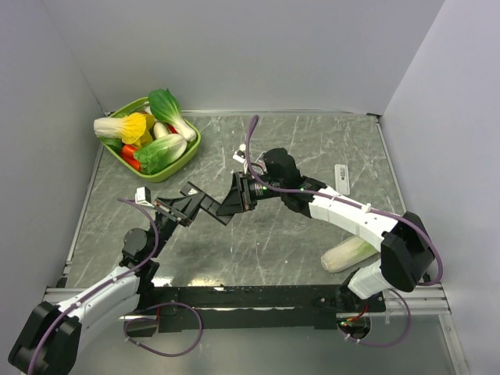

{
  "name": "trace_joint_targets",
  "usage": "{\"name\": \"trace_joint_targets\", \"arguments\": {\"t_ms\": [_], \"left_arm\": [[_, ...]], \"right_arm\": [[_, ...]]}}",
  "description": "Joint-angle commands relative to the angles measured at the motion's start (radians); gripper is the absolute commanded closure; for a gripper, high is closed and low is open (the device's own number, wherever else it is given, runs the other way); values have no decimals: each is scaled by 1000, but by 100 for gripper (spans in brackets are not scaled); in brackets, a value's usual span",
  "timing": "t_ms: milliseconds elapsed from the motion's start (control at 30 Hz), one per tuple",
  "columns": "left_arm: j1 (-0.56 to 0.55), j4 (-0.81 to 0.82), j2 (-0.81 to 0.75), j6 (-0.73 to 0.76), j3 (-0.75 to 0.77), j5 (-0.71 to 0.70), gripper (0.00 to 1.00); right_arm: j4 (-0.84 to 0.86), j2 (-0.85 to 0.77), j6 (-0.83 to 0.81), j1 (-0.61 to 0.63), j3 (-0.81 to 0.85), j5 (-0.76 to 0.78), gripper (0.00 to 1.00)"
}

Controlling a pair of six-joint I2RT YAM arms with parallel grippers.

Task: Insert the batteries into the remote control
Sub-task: Load the battery cover into the remote control.

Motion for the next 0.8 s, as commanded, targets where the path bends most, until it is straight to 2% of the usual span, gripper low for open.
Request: {"name": "trace_joint_targets", "arguments": {"t_ms": [0,133,367,767], "left_arm": [[-4,96,-28,-41,-82,3,98],[-5,93,-30,-38,-77,4,98],[-5,145,-1,-41,-70,26,98],[-31,238,4,-36,-59,22,98]], "right_arm": [[41,6,4,-12,-12,-1,65],[50,9,13,-16,-17,-1,61],[47,22,15,-18,-12,10,61],[127,49,84,-32,-41,19,65]]}}
